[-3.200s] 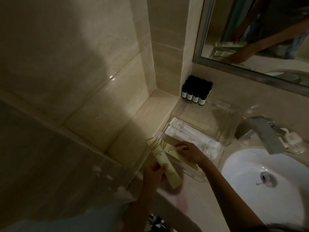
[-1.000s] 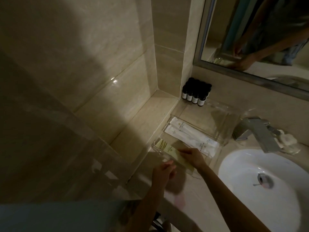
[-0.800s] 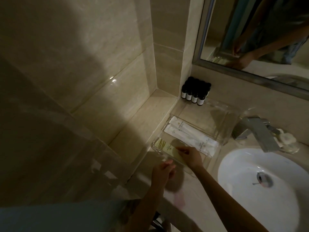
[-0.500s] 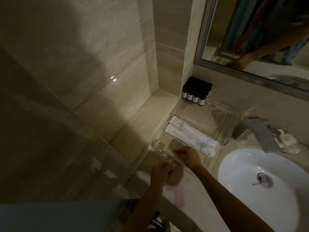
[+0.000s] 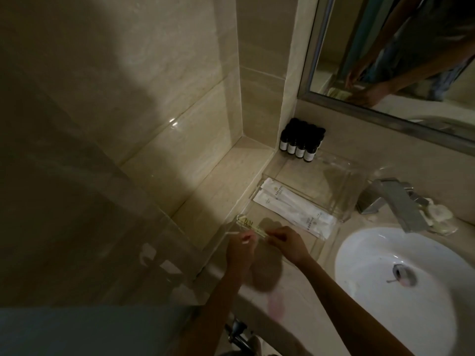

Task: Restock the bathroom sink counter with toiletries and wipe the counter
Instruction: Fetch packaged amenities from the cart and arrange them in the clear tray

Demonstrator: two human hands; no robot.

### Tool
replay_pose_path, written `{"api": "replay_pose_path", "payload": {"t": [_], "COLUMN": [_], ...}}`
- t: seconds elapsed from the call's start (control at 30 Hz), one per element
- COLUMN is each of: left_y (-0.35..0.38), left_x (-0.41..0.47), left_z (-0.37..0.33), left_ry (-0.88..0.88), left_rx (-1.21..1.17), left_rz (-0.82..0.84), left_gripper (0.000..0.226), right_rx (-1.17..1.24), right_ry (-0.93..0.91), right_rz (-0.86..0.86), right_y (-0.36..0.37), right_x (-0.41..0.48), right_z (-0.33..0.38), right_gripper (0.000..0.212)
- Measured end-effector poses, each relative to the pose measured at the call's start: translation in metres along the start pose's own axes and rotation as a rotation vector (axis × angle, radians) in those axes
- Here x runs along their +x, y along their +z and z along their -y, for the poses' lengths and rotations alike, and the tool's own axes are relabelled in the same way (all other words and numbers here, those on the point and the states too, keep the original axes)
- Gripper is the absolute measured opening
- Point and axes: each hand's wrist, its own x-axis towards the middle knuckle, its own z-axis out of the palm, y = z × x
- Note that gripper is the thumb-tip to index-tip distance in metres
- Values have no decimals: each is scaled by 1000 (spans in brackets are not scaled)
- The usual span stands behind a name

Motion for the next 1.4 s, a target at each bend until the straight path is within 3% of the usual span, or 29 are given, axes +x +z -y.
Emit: {"api": "replay_pose_path", "payload": {"t": [0.13,0.3,0.47,0.73,1.03,1.23,1.4], "left_y": [4,7,-10,-15,-11,-31,-67], "left_x": [4,-7,-14,-27,-77,-135,-204], "left_z": [1,10,3,-22,-37,-18,20], "left_ry": [-24,-92,41,135,271,321,212], "left_rx": [-9,-54,80,62,115,119,193], "left_rz": [46,127,21,79,187,165,68], "left_gripper": [18,25,20,20,18,22,21], "right_rx": [83,47,84,323,431,373,270], "right_ry": [22,-34,-13,-42,-40,-69,-151], "right_rz": [-60,4,-25,-257,-441,-403,-305], "right_y": [2,-4,-14,-45,-67,-49,-10], "right_x": [-3,-5,-13,-53,-133,-185,-223], "right_z": [6,11,16,17,4,10,28], "right_gripper": [23,25,25,19,11,8,8]}}
